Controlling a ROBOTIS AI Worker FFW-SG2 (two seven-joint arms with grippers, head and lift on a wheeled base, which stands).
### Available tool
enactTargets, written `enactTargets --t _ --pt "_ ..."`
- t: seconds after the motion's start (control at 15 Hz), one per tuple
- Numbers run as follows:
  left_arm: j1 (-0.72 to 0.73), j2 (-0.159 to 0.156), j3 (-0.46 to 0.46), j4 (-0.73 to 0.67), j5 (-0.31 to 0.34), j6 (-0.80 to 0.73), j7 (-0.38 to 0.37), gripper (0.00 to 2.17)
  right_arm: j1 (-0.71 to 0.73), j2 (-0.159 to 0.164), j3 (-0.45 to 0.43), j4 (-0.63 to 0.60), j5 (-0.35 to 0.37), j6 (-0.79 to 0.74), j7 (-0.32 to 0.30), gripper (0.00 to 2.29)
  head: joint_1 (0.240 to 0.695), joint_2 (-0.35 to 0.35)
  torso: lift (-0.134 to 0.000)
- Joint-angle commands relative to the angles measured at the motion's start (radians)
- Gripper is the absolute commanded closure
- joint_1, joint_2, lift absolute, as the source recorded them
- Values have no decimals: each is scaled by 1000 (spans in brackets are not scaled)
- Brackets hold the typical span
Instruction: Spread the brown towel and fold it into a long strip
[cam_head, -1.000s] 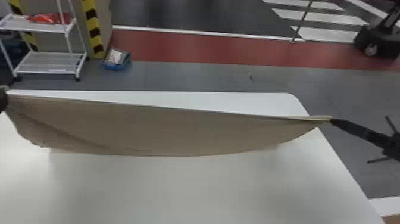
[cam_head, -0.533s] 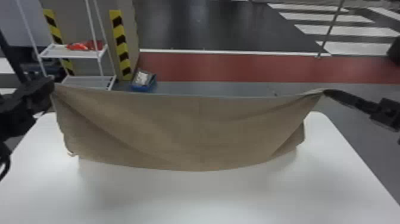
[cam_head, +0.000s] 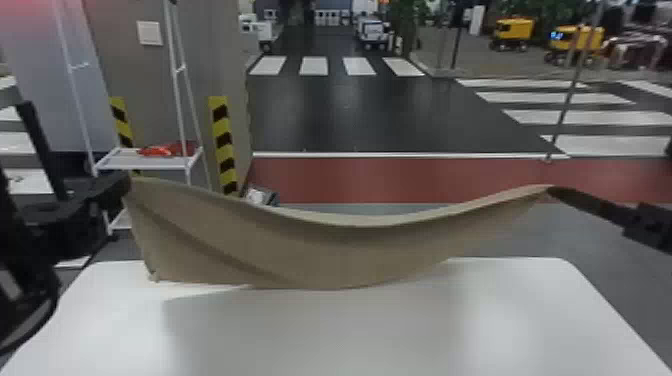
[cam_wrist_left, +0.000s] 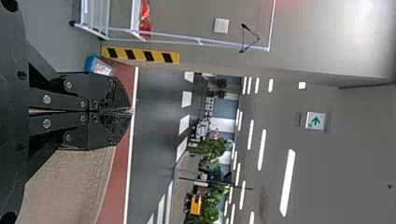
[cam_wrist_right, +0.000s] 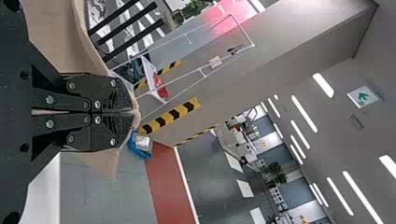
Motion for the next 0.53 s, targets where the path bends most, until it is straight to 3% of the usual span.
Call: enactTargets --t 0.0,0.13,0.27,0.33,0.47 --pt "84 -7 -10 -67 -8 -1 0 1420 160 -10 -29 -116 31 6 18 1477 441 -34 -123" --pt "164 -13 -32 -133 -69 -1 15 1420 266 -12 -63 -175 47 34 56 1477 488 -50 -123" --pt "260 -73 -38 -193 -156 -59 18 1420 343 -32 -95 -204 80 67 98 1477 564 -74 -123" --pt "317 -105 -33 -215 -163 -68 17 1420 367 -43 -107 -194 89 83 125 1477 589 -84 -123" --pt "415 -119 -32 -242 -167 -124 17 1420 407 -52 -143 -187 89 113 168 1477 636 -105 -123"
